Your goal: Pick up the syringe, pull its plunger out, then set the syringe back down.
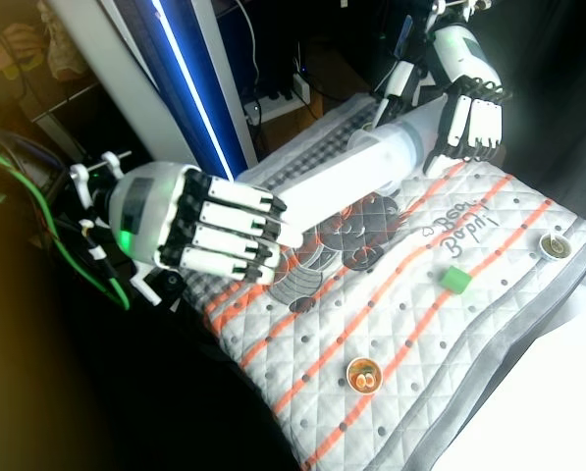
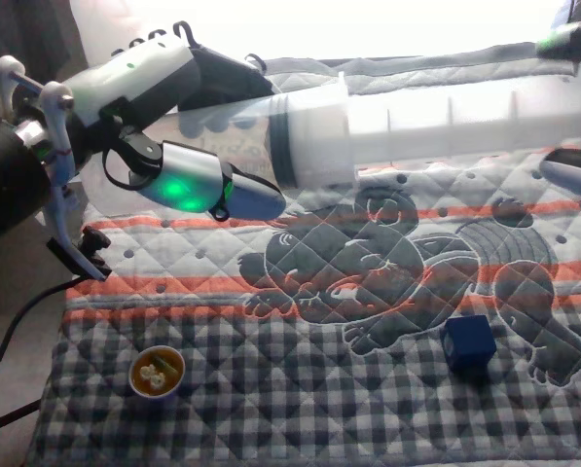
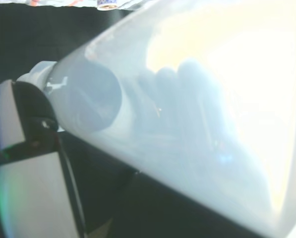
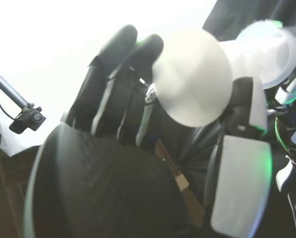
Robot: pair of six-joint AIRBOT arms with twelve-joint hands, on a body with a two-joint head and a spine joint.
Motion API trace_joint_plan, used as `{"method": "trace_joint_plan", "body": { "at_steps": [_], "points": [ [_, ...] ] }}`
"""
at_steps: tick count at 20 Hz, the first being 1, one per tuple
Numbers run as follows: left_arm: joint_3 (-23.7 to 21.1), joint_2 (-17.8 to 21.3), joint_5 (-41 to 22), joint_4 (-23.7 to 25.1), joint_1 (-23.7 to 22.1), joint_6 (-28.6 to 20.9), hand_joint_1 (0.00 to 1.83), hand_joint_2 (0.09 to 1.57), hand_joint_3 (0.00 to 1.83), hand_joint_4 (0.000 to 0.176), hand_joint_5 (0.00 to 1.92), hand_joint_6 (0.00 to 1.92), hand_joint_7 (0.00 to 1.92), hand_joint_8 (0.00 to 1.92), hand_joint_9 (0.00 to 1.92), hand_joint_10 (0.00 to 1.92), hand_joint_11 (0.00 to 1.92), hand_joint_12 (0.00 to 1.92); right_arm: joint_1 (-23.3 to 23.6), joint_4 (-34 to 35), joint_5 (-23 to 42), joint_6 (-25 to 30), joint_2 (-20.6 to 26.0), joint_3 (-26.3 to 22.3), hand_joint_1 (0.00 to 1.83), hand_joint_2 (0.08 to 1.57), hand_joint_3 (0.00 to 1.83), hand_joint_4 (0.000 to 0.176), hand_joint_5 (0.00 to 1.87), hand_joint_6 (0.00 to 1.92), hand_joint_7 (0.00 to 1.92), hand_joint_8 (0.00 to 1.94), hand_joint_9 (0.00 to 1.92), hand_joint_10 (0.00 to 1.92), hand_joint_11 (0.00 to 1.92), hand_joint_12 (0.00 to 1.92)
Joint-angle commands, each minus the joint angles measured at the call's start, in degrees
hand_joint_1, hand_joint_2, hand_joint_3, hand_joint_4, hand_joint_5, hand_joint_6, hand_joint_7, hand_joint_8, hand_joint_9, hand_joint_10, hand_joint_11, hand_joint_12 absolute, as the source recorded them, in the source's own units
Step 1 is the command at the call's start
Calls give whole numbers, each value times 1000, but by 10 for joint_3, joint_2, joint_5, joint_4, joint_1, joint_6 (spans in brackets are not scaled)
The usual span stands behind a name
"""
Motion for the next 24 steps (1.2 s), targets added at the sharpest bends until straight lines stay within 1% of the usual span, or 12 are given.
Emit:
{"method": "trace_joint_plan", "body": {
  "at_steps": [1, 6, 9, 12, 15, 16, 18, 19, 20, 21, 22, 24],
  "points": [
    [5, 0, 103, -12, -8, -16, 1190, 1266, 0, 0, 860, 1026, 549, 1750, 472, 1785, 497, 1921, 4, -8, 69, 4, 3, -1, 1167, 868, 0, 0, 451, 40, 412, 8, 419, 77, 19, 1111],
    [25, -23, 63, -17, -5, -16, 1215, 1228, 0, 0, 792, 1195, 755, 1462, 702, 1921, 746, 1921, 4, -10, 69, 4, 3, -2, 1082, 763, 0, 0, 250, 0, 212, 0, 294, 0, 0, 1070],
    [57, -56, -4, -14, -6, -16, 1238, 1181, 0, 0, 977, 780, 769, 1540, 619, 1607, 487, 1920, 5, -10, 69, 4, 3, -2, 1023, 793, 0, 0, 261, 7, 217, 4, 288, 3, 0, 1079],
    [82, -80, -65, -9, -5, -16, 1227, 1165, 0, 0, 1004, 1045, 754, 1258, 452, 1376, 246, 1917, 5, -10, 69, 5, 3, -2, 1069, 836, 11, 0, 280, 8, 234, 3, 290, 2, 0, 1037],
    [102, -101, -115, 1, -1, -16, 1233, 1166, 0, 0, 981, 858, 795, 1436, 616, 1540, 537, 1907, 6, -10, 69, 5, 3, -2, 1107, 859, 11, 0, 283, 4, 221, 2, 271, 4, 0, 952],
    [105, -105, -125, 3, -1, -16, 1156, 1157, 0, 0, 913, 1048, 604, 1047, 391, 1370, 285, 1857, 6, -10, 69, 5, 3, -2, 1097, 863, 12, 0, 283, 4, 223, 2, 274, 6, 0, 949],
    [107, -106, -130, 4, 0, -16, 997, 1027, 0, 0, 581, 250, 380, 234, 110, 664, 10, 1430, 6, -10, 69, 5, 3, -2, 1096, 871, 14, 0, 283, 3, 226, 3, 281, 8, 0, 952],
    [107, -106, -129, 2, 0, -16, 937, 986, 0, 62, 387, 78, 182, 61, 21, 289, 1, 956, 6, -10, 69, 5, 3, -2, 1089, 880, 17, 0, 271, 0, 218, 0, 278, 7, 0, 956],
    [107, -106, -125, -2, 1, -16, 937, 986, 0, 62, 387, 78, 182, 61, 21, 289, 1, 956, 6, -10, 69, 5, 3, -2, 1089, 880, 17, 0, 271, 0, 218, 0, 278, 7, 0, 956],
    [106, -104, -121, -5, 2, -16, 843, 906, 0, 131, 61, 3, 6, 2, 0, 11, 0, 270, 6, -10, 69, 5, 3, -2, 1111, 874, 7, 0, 267, 2, 196, 0, 268, 2, 0, 952],
    [101, -99, -106, -10, 4, -16, 819, 893, 0, 152, 11, 0, 0, 0, 0, 1, 0, 69, 6, -10, 70, 5, 3, -2, 1104, 871, 5, 0, 269, 3, 191, 0, 262, 0, 0, 956],
    [84, -84, -75, -17, 9, -16, 819, 864, 0, 128, 0, 0, 0, 0, 0, 0, 1, 21, 6, -10, 74, 5, 3, -2, 1082, 867, 2, 0, 259, 1, 190, 0, 257, 2, 0, 972]
  ]
}}
